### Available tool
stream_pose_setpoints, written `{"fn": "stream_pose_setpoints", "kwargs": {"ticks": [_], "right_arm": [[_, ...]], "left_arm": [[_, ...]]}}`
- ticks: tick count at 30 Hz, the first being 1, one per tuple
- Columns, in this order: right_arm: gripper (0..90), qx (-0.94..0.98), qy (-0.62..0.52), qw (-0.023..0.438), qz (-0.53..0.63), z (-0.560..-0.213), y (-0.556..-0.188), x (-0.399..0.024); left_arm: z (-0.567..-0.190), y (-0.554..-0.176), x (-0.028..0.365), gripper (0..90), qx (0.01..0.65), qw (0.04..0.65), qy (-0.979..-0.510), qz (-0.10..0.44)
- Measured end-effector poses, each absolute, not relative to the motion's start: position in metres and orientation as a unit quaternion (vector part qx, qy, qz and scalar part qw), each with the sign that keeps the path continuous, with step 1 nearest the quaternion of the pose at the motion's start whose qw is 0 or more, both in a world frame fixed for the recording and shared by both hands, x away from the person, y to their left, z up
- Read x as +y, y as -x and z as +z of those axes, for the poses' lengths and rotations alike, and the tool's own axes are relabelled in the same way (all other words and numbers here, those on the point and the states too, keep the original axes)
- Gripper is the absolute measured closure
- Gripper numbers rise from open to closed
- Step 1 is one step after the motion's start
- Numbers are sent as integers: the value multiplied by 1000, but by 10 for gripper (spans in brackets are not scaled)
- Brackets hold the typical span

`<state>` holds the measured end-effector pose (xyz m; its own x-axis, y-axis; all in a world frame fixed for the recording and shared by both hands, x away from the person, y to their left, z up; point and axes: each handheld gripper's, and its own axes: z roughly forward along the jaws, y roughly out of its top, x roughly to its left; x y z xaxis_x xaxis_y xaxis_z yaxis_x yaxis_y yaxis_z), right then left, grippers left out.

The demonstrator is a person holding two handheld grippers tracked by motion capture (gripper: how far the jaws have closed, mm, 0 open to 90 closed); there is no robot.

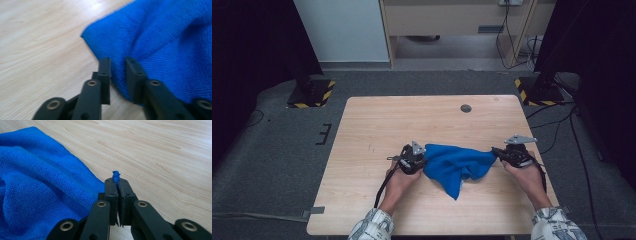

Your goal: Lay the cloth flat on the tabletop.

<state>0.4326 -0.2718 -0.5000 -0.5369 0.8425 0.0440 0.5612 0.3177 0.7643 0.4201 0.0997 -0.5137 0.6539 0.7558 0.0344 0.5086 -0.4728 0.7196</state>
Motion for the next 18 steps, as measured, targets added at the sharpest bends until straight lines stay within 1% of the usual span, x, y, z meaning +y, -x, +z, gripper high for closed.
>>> {"fn": "stream_pose_setpoints", "kwargs": {"ticks": [2,5,8,11,14,18], "right_arm": [[876,792,-443,185,378,-500,-433,-272],[876,793,-442,187,376,-500,-433,-272],[876,794,-440,187,375,-501,-434,-270],[876,797,-435,185,375,-502,-434,-268],[876,797,-433,186,377,-502,-435,-266],[875,797,-429,187,381,-500,-436,-261]], "left_arm": [[-507,-418,104,669,376,361,-833,184],[-496,-417,112,606,380,384,-821,185],[-488,-419,118,566,378,397,-816,182],[-485,-420,123,558,379,412,-809,179],[-486,-418,121,516,371,405,-817,176],[-491,-419,116,429,370,406,-816,180]]}}
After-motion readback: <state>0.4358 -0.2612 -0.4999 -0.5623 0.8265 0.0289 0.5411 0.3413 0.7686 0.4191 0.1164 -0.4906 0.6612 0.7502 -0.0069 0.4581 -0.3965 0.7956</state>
